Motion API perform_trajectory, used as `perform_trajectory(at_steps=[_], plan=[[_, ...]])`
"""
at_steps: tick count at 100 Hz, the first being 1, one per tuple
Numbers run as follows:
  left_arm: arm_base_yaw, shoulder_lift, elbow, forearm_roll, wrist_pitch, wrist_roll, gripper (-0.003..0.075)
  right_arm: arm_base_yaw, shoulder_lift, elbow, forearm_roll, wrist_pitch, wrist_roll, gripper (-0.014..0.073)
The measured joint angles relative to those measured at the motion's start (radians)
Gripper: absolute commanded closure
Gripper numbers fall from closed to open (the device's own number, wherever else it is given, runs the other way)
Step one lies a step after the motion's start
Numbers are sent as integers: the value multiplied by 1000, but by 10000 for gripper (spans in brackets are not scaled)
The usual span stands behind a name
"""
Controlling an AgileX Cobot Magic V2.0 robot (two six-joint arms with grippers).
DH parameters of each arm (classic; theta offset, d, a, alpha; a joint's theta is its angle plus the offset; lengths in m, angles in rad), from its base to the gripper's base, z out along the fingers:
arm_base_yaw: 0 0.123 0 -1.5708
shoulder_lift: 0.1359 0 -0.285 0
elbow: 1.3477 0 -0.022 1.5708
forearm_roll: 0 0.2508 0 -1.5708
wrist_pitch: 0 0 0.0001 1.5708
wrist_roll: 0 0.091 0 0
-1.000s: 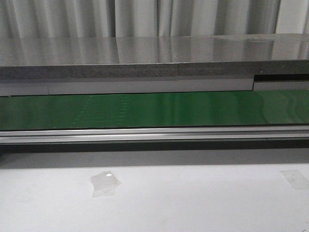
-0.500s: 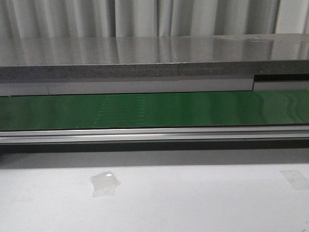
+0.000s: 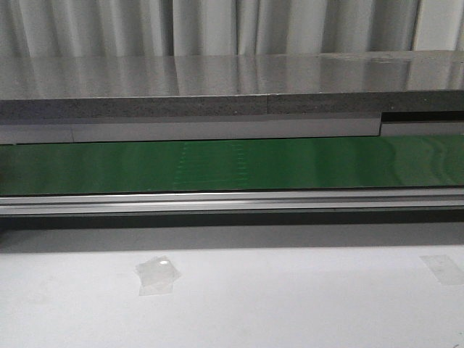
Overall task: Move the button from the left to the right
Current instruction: 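Lift the button with the left gripper and carry it over the belt, then lower the button onto the belt and open the left gripper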
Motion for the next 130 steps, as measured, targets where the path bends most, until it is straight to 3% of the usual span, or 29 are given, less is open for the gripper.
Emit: perform_trajectory(at_steps=[57, 100, 130], plan=[[-25, -363, 47, -161, -5, 133, 164, 0, 0, 0, 0, 0, 0, 662], [-187, -855, 453, -179, -307, 153, 164, 0, 0, 0, 0, 0, 0, 662], [-198, -1210, 750, -189, -437, 155, 166, 0, 0, 0, 0, 0, 0, 662]])
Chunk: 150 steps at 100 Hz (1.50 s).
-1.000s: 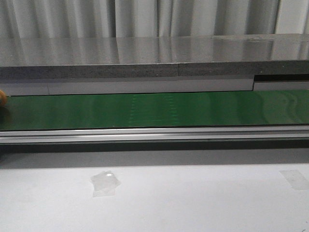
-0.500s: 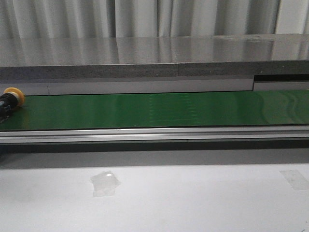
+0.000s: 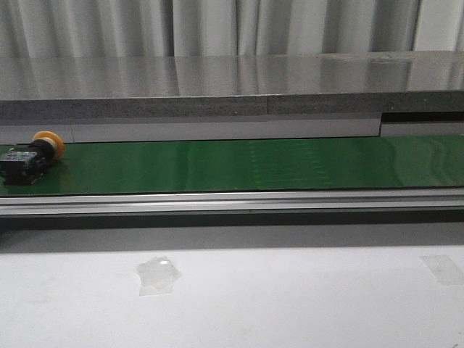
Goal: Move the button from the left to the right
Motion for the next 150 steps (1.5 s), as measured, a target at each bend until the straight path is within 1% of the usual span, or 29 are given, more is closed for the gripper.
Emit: perform_trajectory(at_steps=[23, 37, 50, 69, 76, 79, 83, 85, 86, 87, 88, 93, 94, 95, 97, 100, 101, 102, 104, 106, 107, 111, 116, 150], plan=[[0, -281, 144, -33, -10, 0, 166, 0, 0, 0, 0, 0, 0, 662], [0, -401, 202, -41, -10, 0, 166, 0, 0, 0, 0, 0, 0, 662], [0, -455, 222, -41, -10, 0, 166, 0, 0, 0, 0, 0, 0, 662], [0, -461, 224, -41, -10, 0, 167, 0, 0, 0, 0, 0, 0, 662], [0, -461, 224, -43, -10, 0, 184, 0, 0, 0, 0, 0, 0, 662], [0, -461, 224, -43, -10, 0, 199, 0, 0, 0, 0, 0, 0, 662], [0, -461, 224, -43, -10, 0, 233, 0, 0, 0, 0, 0, 0, 662], [0, -461, 224, -43, -10, 0, 262, 0, 0, 0, 0, 0, 0, 662], [0, -461, 224, -43, -10, 0, 262, 0, 0, 0, 0, 0, 0, 662], [0, -461, 224, -43, -10, 0, 288, 0, 0, 0, 0, 0, 0, 662], [0, -461, 224, -43, -10, 0, 288, 0, 0, 0, 0, 0, 0, 662], [0, -461, 224, -43, -10, 0, 356, 0, 0, 0, 0, 0, 0, 662], [0, -461, 224, -43, -10, 0, 389, 0, 0, 0, 0, 0, 0, 662], [0, -461, 224, -43, -10, 0, 389, 0, 0, 0, 0, 0, 0, 662], [0, -461, 224, -43, -10, 0, 435, 0, 0, 0, 0, 0, 0, 662], [0, -461, 224, -43, -10, 0, 469, 0, 0, 0, 0, 0, 0, 662], [0, -461, 224, -43, -10, 0, 505, 0, 0, 0, 0, 0, 0, 662], [0, -461, 224, -43, -10, 0, 505, 0, 0, 0, 0, 0, 0, 662], [0, -461, 224, -43, -10, 0, 554, 0, 0, 0, 0, 0, 0, 662], [0, -461, 224, -43, -10, 0, 591, 0, 0, 0, 0, 0, 0, 662], [0, -461, 224, -43, -10, 0, 591, 0, 0, 0, 0, 0, 0, 662], [0, -461, 224, -43, -10, 0, 675, 0, 0, 0, 0, 0, 0, 662], [0, -461, 224, -43, -10, 0, 743, 0, 0, 0, 0, 0, 0, 662], [0, -463, 224, -43, -10, 0, 740, 0, 0, 0, 0, 0, 0, 662]])
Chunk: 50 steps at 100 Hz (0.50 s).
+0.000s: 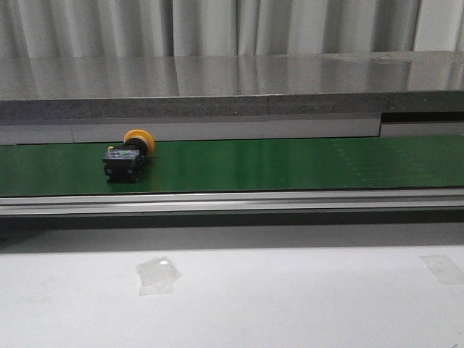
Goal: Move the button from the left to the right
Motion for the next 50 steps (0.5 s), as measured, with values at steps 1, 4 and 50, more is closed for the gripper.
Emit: perform_trajectory(at_steps=[1, 4, 50], plan=[[0, 0, 0, 0, 0, 0, 740, 0, 0, 0, 0, 0, 0, 662], [0, 0, 0, 0, 0, 0, 740, 0, 0, 0, 0, 0, 0, 662], [0, 0, 0, 0, 0, 0, 740, 0, 0, 0, 0, -47, 0, 662]])
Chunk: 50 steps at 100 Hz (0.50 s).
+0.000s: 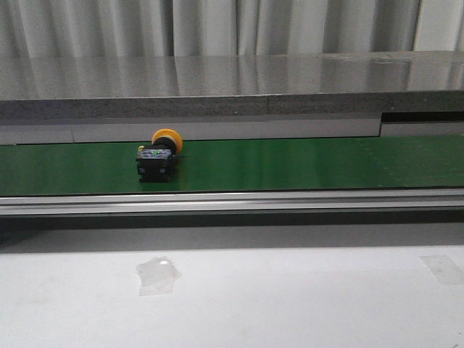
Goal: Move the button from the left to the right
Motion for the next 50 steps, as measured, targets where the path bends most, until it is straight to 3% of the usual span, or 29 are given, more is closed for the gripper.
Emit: perform_trajectory(at_steps=[27, 50], plan=[[0, 0, 0, 0, 0, 0, 740, 0, 0, -3, 25, 8, 0, 662], [0, 0, 0, 0, 0, 0, 740, 0, 51, -118, 63, 110, 0, 662]])
